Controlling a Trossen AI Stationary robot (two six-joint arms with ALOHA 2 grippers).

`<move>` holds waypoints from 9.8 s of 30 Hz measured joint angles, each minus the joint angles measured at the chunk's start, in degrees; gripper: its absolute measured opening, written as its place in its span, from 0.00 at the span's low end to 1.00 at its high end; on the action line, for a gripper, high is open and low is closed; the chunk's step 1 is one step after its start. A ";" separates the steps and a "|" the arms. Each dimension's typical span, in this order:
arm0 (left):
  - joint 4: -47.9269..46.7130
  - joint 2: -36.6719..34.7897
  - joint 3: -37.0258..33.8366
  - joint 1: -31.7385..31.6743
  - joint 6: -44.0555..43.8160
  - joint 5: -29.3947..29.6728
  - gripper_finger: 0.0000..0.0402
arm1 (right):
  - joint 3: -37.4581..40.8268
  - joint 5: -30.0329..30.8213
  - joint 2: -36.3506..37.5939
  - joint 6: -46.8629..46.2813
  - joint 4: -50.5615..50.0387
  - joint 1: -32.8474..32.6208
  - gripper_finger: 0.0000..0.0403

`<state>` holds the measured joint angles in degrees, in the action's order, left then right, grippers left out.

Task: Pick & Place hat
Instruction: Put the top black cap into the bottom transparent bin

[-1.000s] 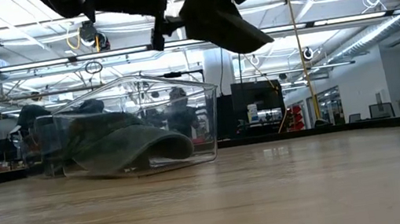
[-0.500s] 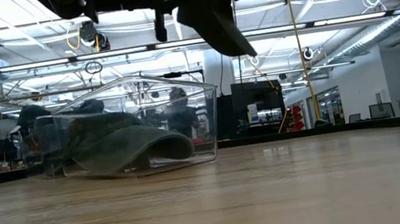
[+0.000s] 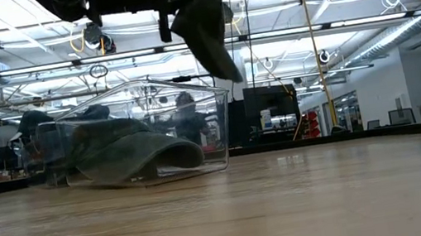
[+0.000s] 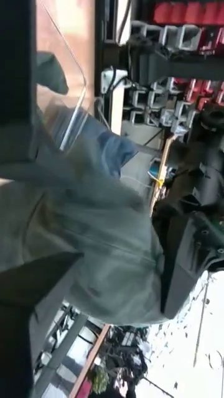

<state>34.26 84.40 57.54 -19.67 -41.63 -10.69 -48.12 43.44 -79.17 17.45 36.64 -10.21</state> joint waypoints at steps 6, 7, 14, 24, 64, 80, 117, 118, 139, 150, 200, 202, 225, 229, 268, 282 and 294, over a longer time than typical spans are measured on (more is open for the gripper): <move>-3.73 -4.44 -0.02 -2.40 1.26 -4.57 0.04 | 0.02 0.19 4.33 -6.26 -7.21 -2.12 0.66; -4.76 -5.40 -0.02 -2.66 1.62 -5.29 0.04 | 0.02 0.18 5.42 -7.47 -9.03 -2.50 0.68; -17.65 -14.35 0.00 -4.01 6.04 -16.81 0.04 | 0.02 0.19 10.19 -11.25 -15.35 -4.45 0.78; -45.52 -23.68 0.00 1.16 12.48 -32.48 0.05 | 0.02 0.22 10.50 -11.34 -16.87 -4.53 0.78; -90.34 -10.64 30.23 14.48 29.24 0.43 0.04 | 0.36 0.22 10.50 -12.30 -16.72 -4.40 0.78; -93.22 -3.68 31.30 17.26 30.95 -0.85 0.04 | 1.20 0.22 10.48 -12.28 -15.76 -4.38 0.78; -91.85 2.82 31.23 22.41 16.91 7.17 0.04 | 1.20 0.24 10.50 -12.21 -15.89 -4.36 0.78; -91.81 2.80 31.03 22.41 16.77 8.03 0.04 | 1.20 0.24 10.50 -12.21 -15.89 -4.36 0.78; -93.92 2.78 24.46 22.22 11.55 22.16 0.06 | 1.20 0.24 10.50 -12.26 -15.93 -4.36 0.78; -94.96 1.93 24.46 22.37 19.27 23.33 0.32 | 1.20 0.24 10.50 -12.26 -15.97 -4.36 0.78; -100.09 11.81 24.48 13.56 25.08 25.30 0.01 | 1.20 0.22 10.50 -12.31 -16.80 -4.36 0.78; -100.43 11.81 24.48 13.56 25.01 24.45 0.02 | 1.20 0.22 10.50 -12.32 -16.80 -4.36 0.78; -85.91 13.66 24.48 19.64 35.98 24.77 0.01 | 1.20 0.22 10.50 -12.50 -16.82 -4.36 0.78; -86.77 16.98 24.49 17.89 35.00 24.47 0.01 | 1.20 0.22 10.50 -12.45 -16.87 -4.36 0.78; -81.75 3.49 12.14 20.18 28.23 22.33 0.01 | 1.20 0.22 10.50 -12.69 -16.85 -4.36 0.78; -68.88 3.28 -1.86 14.63 21.40 15.33 0.01 | 1.20 0.22 10.50 -12.76 -16.85 -4.36 0.78; -74.76 -2.61 6.48 17.59 23.48 18.60 0.01 | 1.20 0.22 10.48 -12.78 -16.81 -4.36 0.78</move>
<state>-40.50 81.79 64.02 -2.08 -18.15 7.91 -46.92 43.66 -68.69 4.67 19.83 -14.57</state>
